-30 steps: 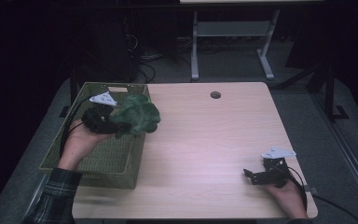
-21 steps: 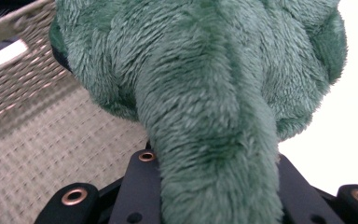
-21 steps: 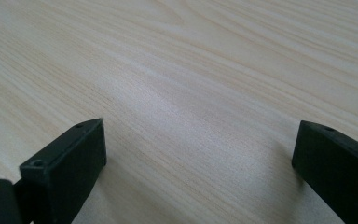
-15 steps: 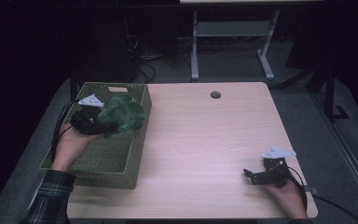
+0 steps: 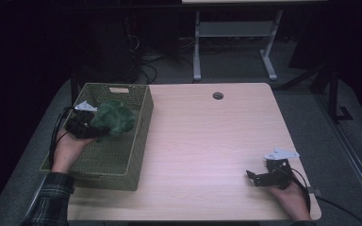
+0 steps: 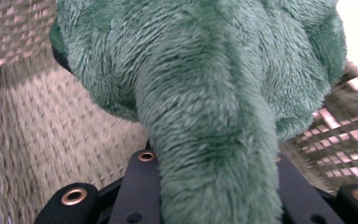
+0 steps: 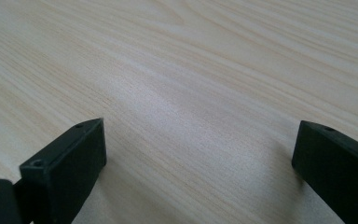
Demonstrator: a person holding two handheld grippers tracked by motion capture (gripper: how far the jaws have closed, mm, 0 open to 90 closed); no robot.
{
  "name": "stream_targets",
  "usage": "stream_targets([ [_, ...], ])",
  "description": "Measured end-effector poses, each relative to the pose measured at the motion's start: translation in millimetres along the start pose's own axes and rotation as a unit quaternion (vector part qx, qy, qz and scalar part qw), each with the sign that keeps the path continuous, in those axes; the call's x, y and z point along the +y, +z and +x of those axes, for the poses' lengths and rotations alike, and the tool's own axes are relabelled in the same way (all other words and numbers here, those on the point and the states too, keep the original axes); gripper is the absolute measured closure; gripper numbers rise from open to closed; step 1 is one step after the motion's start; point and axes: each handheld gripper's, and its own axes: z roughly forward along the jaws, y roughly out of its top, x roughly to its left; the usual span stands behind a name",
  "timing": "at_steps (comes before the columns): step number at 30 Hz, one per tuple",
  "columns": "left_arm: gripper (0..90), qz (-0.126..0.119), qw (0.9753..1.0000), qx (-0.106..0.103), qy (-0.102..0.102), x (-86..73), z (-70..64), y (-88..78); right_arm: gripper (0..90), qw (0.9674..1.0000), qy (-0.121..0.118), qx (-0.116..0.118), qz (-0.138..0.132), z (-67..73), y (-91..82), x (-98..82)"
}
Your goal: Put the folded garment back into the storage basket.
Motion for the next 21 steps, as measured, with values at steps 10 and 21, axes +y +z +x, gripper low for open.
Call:
stream_targets([
  [10,72.5,0.037,0.9991,0.004,-0.017,-17.4,12.5,22.7,2.6,1.0000,0.001,0.000,0.000,0.1,0.0,0.0],
  [21,71.0,0.073,0.9972,-0.005,-0.013,-23.2,12.8,39.6,2.6,1.0000,0.001,0.000,0.000,0.1,0.0,0.0],
])
